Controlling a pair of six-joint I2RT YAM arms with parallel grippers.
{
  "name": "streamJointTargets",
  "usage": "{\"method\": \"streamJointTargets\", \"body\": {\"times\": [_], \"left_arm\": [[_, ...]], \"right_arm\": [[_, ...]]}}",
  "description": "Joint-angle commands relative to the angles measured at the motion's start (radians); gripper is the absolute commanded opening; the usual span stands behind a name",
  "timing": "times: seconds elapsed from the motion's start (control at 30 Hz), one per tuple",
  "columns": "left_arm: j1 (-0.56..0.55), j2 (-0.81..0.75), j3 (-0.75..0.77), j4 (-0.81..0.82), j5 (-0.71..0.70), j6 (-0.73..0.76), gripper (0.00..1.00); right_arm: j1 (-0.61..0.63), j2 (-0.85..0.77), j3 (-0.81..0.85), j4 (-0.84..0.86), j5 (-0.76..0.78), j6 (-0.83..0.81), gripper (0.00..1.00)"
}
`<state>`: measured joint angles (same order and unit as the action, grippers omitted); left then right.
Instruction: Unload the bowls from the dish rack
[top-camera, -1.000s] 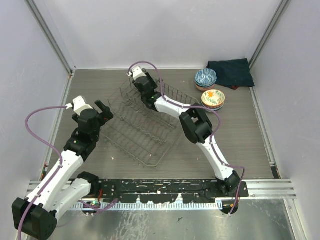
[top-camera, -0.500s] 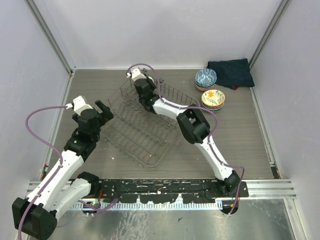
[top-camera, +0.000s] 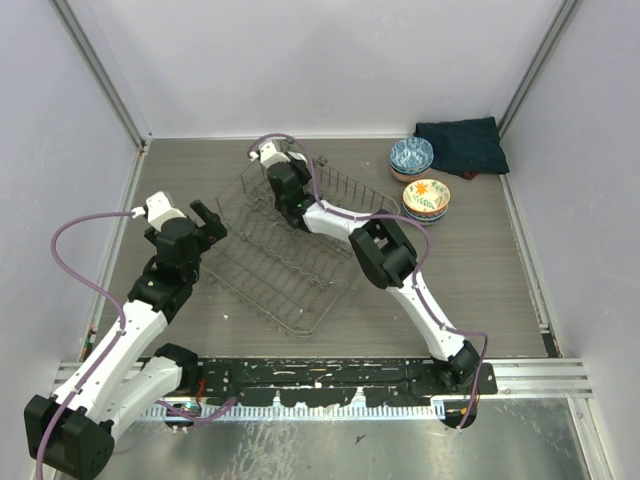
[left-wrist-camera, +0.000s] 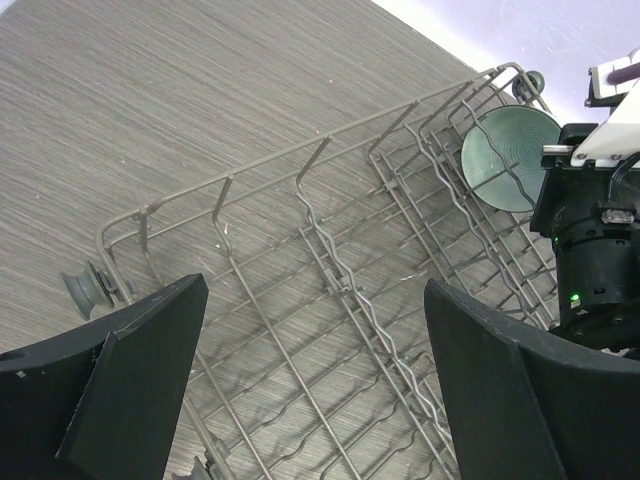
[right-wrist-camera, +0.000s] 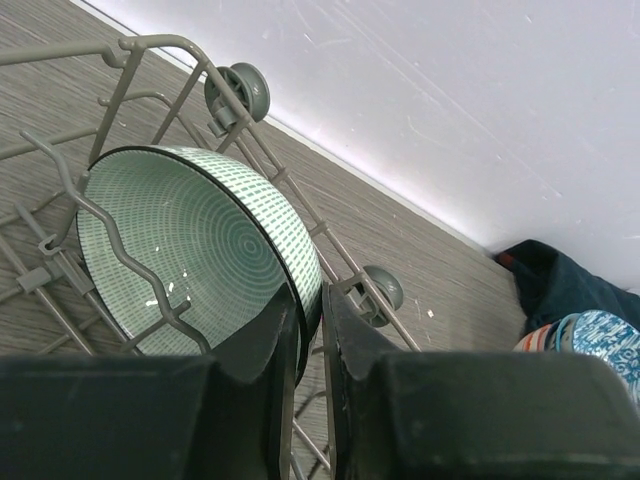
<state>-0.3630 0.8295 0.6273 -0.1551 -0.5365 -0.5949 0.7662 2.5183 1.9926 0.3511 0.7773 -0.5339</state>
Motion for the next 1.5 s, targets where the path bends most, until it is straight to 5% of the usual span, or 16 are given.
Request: {"method": "streamJointTargets", "body": {"times": [0.0,0.37,1.47], "left_arm": [[-0.002,0.001,-0.002,0.033,-0.015,0.011,0.98],[-0.003,0.002,-0.003,0.034,-0.015,0.01,0.98],[-0.003,0.006,-0.005,0.035,-0.017,0.01,0.98]], "right_arm": [[0.015,-0.054,-0.014,0.211,0.039,-0.042,0.01],[0.044,-0.094,-0.101,0.491,0.089,-0.2,0.01],[0.073,-0.273,-0.294,0.765,0.138,-0.318,0.01]]}}
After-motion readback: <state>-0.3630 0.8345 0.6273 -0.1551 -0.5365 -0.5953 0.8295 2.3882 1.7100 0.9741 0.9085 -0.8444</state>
